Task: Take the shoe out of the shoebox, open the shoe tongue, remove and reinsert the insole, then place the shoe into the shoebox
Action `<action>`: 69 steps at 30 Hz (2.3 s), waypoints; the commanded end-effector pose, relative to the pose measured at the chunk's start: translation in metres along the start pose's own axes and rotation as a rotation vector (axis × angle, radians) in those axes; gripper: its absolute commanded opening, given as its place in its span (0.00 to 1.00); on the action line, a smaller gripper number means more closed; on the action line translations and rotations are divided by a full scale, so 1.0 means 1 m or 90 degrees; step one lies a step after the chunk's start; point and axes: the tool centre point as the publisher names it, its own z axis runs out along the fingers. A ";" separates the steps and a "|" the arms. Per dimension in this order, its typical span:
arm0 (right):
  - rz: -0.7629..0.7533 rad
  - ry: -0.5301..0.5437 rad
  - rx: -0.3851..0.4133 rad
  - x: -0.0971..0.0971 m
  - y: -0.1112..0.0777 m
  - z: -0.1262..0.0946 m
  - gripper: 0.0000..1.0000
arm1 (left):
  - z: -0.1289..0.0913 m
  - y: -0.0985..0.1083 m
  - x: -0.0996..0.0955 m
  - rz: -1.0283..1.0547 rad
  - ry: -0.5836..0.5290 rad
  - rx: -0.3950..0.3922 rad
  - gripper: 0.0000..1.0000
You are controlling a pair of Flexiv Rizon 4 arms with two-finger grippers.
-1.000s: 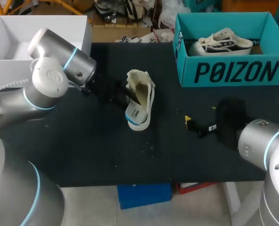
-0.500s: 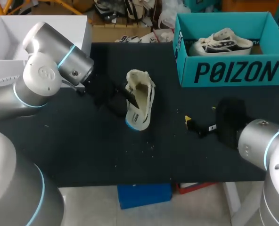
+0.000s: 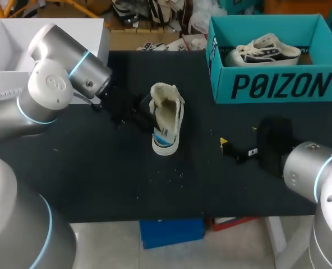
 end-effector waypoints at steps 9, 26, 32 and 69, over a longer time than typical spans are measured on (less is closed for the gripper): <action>0.001 -0.002 -0.003 0.002 -0.001 0.001 1.00 | 0.011 0.029 0.000 -0.010 -0.041 -0.038 0.00; 0.001 -0.002 -0.003 0.002 -0.001 0.001 1.00 | -0.006 0.022 -0.004 -0.049 -0.069 -0.061 1.00; 0.001 -0.002 -0.003 0.002 -0.001 0.001 1.00 | -0.005 0.012 -0.001 -0.042 -0.060 -0.048 0.47; 0.001 -0.002 -0.003 0.002 -0.001 0.001 1.00 | 0.012 0.024 0.002 -0.068 0.025 -0.098 1.00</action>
